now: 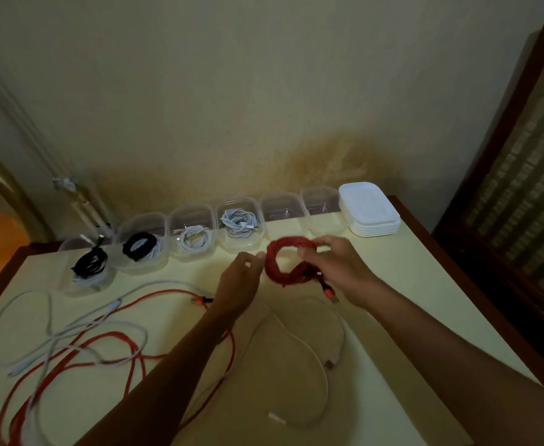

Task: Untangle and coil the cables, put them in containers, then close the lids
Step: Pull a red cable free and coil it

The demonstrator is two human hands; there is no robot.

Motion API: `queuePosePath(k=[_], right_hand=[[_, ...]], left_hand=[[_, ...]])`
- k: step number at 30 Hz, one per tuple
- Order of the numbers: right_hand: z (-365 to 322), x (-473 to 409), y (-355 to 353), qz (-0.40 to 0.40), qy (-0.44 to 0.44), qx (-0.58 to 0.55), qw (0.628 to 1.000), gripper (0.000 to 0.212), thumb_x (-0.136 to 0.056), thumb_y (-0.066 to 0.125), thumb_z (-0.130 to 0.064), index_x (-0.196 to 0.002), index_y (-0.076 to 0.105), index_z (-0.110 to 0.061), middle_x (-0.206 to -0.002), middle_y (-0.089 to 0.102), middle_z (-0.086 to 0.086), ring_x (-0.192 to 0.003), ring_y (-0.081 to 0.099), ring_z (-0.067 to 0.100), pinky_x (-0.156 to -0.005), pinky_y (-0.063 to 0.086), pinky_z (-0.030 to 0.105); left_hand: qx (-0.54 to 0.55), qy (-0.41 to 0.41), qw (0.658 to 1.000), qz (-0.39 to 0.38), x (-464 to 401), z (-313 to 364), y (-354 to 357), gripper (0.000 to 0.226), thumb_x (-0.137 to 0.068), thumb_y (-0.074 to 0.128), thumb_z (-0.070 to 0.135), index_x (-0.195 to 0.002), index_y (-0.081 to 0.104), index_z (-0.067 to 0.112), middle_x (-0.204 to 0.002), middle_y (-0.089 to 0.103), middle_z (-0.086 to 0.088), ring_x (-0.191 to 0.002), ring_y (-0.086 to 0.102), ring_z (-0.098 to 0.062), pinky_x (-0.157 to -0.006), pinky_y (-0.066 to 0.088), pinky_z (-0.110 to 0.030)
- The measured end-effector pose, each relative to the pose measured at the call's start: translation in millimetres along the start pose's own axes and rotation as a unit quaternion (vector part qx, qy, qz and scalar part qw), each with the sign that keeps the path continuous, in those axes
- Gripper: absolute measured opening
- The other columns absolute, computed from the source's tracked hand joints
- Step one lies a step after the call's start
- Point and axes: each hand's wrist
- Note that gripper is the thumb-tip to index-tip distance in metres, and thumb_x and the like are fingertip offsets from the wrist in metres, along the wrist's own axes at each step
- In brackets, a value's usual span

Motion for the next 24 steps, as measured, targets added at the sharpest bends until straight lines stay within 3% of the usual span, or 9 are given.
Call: queuePosePath(k=[2,4,7,10,15,17,20,24], right_hand=[[-4.1,-38.5,0.6,0.055,0.012,-0.004,0.998,0.030,-0.080,0.073,-0.038,-0.099,0.061,-0.018,-0.097,0.071,0.005,-0.091,0.070,0.021,-0.086,0.057,0.043],[-14.4,-74.9,0.5,0.098,-0.011,0.039,0.994,0.022,-0.085,0.073,-0.030,-0.092,0.063,-0.012,-0.090,0.069,0.004,-0.083,0.066,0.016,-0.073,0.053,0.030],[-32.3,-125.4,3.9,0.129,-0.041,0.147,0.980,0.020,-0.085,0.073,-0.024,-0.094,0.072,-0.005,-0.087,0.072,0.010,-0.078,0.067,0.023,-0.067,0.054,0.033],[-37.6,-167.5,16.2,0.148,0.003,0.200,0.969,0.023,-0.083,0.075,-0.025,-0.093,0.069,-0.005,-0.088,0.067,0.010,-0.085,0.068,0.029,-0.063,0.048,0.033],[-19.8,-204.6,47.9,0.136,0.093,0.160,0.973,0.033,-0.078,0.068,-0.024,-0.105,0.068,-0.006,-0.086,0.066,0.008,-0.073,0.065,0.024,-0.060,0.055,0.034],[-16.9,-204.6,52.3,0.153,0.080,0.207,0.963,0.029,-0.080,0.073,-0.022,-0.104,0.070,-0.007,-0.093,0.070,0.009,-0.081,0.069,0.027,-0.070,0.060,0.040],[-16.0,-197.9,50.0,0.151,0.042,0.286,0.945,0.031,-0.083,0.076,-0.029,-0.104,0.068,-0.008,-0.093,0.071,0.012,-0.081,0.070,0.033,-0.072,0.061,0.045],[-13.1,-195.2,43.4,0.114,0.006,0.407,0.906,0.028,-0.093,0.065,-0.028,-0.111,0.066,-0.007,-0.099,0.072,0.014,-0.085,0.070,0.033,-0.069,0.057,0.037]], left_hand=[[-0.184,0.044,0.982,0.006,-22.4,-27.1,-0.1,0.040,-0.099,0.045,0.046,-0.114,0.058,0.012,-0.112,0.063,-0.012,-0.100,0.058,-0.025,-0.079,0.043,-0.032],[-0.313,0.065,0.947,-0.016,-32.0,-49.7,5.4,0.042,-0.097,0.045,0.050,-0.121,0.057,0.018,-0.123,0.056,-0.007,-0.115,0.050,-0.025,-0.093,0.040,-0.037],[-0.397,0.147,0.906,0.021,-27.9,-74.6,18.0,0.047,-0.093,0.037,0.056,-0.119,0.057,0.022,-0.122,0.052,-0.007,-0.116,0.050,-0.028,-0.096,0.040,-0.043],[-0.385,0.178,0.903,0.064,-29.4,-84.4,20.3,0.049,-0.089,0.035,0.058,-0.112,0.059,0.022,-0.114,0.054,-0.006,-0.107,0.054,-0.028,-0.089,0.045,-0.044],[-0.369,0.191,0.906,0.082,-28.5,-85.0,20.8,0.047,-0.090,0.038,0.056,-0.111,0.060,0.020,-0.112,0.055,-0.006,-0.106,0.054,-0.028,-0.090,0.044,-0.043],[-0.358,0.184,0.912,0.078,-27.8,-85.4,20.6,0.049,-0.089,0.037,0.057,-0.111,0.061,0.020,-0.112,0.055,-0.007,-0.106,0.054,-0.028,-0.091,0.044,-0.044],[-0.352,0.176,0.916,0.074,-28.6,-84.7,19.9,0.052,-0.089,0.035,0.058,-0.112,0.062,0.020,-0.113,0.056,-0.007,-0.108,0.054,-0.027,-0.093,0.043,-0.044],[-0.343,0.176,0.920,0.076,-28.3,-85.3,19.3,0.051,-0.089,0.037,0.057,-0.111,0.063,0.019,-0.112,0.056,-0.007,-0.107,0.054,-0.028,-0.092,0.043,-0.043]])
Point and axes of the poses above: each hand's wrist, its own x-axis away from the middle knuckle, its own y-axis out of the palm, z = x × y
